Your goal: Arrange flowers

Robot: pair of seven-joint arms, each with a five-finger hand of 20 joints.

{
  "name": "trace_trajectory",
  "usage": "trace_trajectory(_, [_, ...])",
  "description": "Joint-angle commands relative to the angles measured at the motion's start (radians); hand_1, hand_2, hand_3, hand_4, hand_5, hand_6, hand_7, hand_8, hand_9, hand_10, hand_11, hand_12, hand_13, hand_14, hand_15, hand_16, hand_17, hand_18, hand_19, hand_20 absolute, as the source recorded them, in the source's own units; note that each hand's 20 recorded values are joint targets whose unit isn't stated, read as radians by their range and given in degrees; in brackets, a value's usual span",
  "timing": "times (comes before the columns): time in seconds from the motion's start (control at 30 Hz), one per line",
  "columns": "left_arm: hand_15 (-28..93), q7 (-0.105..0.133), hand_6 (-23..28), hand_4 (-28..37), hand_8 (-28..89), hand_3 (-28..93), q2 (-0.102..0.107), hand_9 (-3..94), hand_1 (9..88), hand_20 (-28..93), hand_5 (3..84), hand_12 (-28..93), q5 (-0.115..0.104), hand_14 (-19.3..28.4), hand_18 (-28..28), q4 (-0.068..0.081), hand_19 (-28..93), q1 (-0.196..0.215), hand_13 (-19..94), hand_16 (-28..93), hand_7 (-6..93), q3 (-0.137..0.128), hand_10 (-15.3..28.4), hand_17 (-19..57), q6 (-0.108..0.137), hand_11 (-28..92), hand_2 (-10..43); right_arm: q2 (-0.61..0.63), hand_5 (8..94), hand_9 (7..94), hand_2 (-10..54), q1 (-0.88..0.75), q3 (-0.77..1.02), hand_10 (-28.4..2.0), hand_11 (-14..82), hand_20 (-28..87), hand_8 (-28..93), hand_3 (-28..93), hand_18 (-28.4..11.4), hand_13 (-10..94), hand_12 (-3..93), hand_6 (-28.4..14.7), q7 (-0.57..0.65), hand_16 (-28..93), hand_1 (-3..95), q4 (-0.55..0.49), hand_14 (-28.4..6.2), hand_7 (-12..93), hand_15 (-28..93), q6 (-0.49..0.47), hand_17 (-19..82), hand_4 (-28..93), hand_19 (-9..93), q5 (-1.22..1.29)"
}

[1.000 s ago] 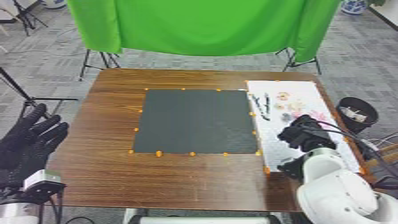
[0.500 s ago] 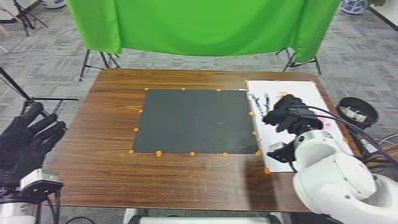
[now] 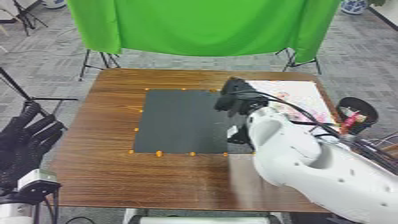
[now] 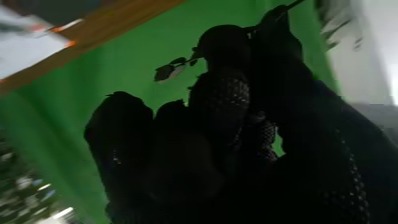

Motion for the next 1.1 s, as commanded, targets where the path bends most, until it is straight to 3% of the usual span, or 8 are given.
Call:
trace_trajectory(0.03, [52,-0.056,9.0,-21.8,-8,65,-0.008,32.7,29.2,6,36.2,11,0.029,25.1,22.2,-0.001,45,-0.047,21,-12,10.7,-0.005,18.8,-8.4,0.001,27,7.1,-0.186,70.7,81.6,0.9,0.153,-0.155,-13.0,67.2,64,23,81,-13.7,83,25.2,-4.2,-0.057,20,43.5,0.078,-5.8,55,89,-0.031,64,-6,93,-0.002])
trace_trajectory(0.1, [52,-0.069,9.0,-21.8,-8,65,-0.01,32.7,29.1,6,36.2,11,0.034,25.1,22.2,0.003,45,-0.063,21,-12,10.6,0.002,18.8,-8.4,0.0,27,7.1,-0.218,70.5,81.5,0.9,0.17,-0.195,-13.0,67.2,64,23,81,-13.7,83,25.2,-4.2,-0.064,20,43.6,0.103,-5.7,55,89,-0.03,64,-6,93,0.0])
trace_trajectory(0.13, [52,-0.094,9.0,-21.8,-8,65,-0.023,32.7,29.2,6,36.2,11,0.05,25.1,22.2,0.009,45,-0.084,21,-12,10.6,0.007,18.9,-8.4,-0.01,27,7.1,-0.231,70.5,81.4,1.1,0.173,-0.208,-13.0,67.3,64,23,81,-13.6,83,25.2,-4.2,-0.067,20,43.5,0.115,-5.7,55,89,-0.036,64,-7,93,-0.001])
trace_trajectory(0.17, [52,-0.09,9.0,-21.9,-8,65,-0.02,32.7,29.2,6,36.2,11,0.049,25.2,22.2,0.011,45,-0.089,21,-12,10.6,0.013,18.9,-8.4,-0.01,27,7.1,-0.246,70.4,81.3,1.1,0.177,-0.223,-12.9,67.3,63,22,80,-13.5,83,25.2,-4.2,-0.076,20,43.5,0.127,-5.7,55,89,-0.037,63,-6,93,-0.002])
trace_trajectory(0.33, [52,-0.14,9.0,-21.9,-8,65,-0.035,32.7,29.2,6,36.2,11,0.079,25.1,22.2,0.034,45,-0.165,21,-12,10.7,0.051,18.9,-8.4,-0.033,27,7.1,-0.298,69.7,81.1,1.5,0.204,-0.309,-12.7,67.4,63,22,80,-13.4,82,25.1,-4.0,-0.096,21,43.4,0.196,-5.7,56,89,-0.041,63,-7,93,-0.021])
trace_trajectory(0.4, [52,-0.14,9.0,-21.8,-8,65,-0.032,32.7,29.2,6,36.2,11,0.085,25.1,22.2,0.048,45,-0.201,21,-12,10.6,0.076,18.8,-8.4,-0.048,27,7.1,-0.316,69.6,81.1,1.5,0.208,-0.334,-12.6,67.4,63,22,80,-13.3,82,25.1,-3.9,-0.094,21,43.3,0.22,-5.6,56,89,-0.034,63,-7,93,-0.017])
trace_trajectory(0.73, [52,-0.18,9.0,-21.9,-8,65,-0.034,32.8,29.2,7,36.2,11,0.108,25.2,22.2,0.084,45,-0.328,21,-12,10.6,0.146,18.9,-8.4,-0.076,27,7.0,-0.397,68.5,80.6,1.9,0.237,-0.422,-12.2,67.4,62,20,80,-13.0,82,25.1,-3.4,-0.066,21,43.6,0.331,-5.2,57,89,-0.017,62,-8,93,-0.013])
trace_trajectory(1.1, [52,-0.187,9.0,-21.9,-8,65,-0.044,32.7,29.3,7,36.1,11,0.112,25.2,22.2,0.087,45,-0.35,21,-12,10.5,0.163,18.8,-8.4,-0.073,27,7.1,-0.402,67.3,79.6,2.2,0.241,-0.439,-11.9,67.0,60,18,79,-12.7,81,25.0,-3.2,-0.127,21,44.1,0.368,-4.9,58,88,-0.036,61,-11,93,-0.024])
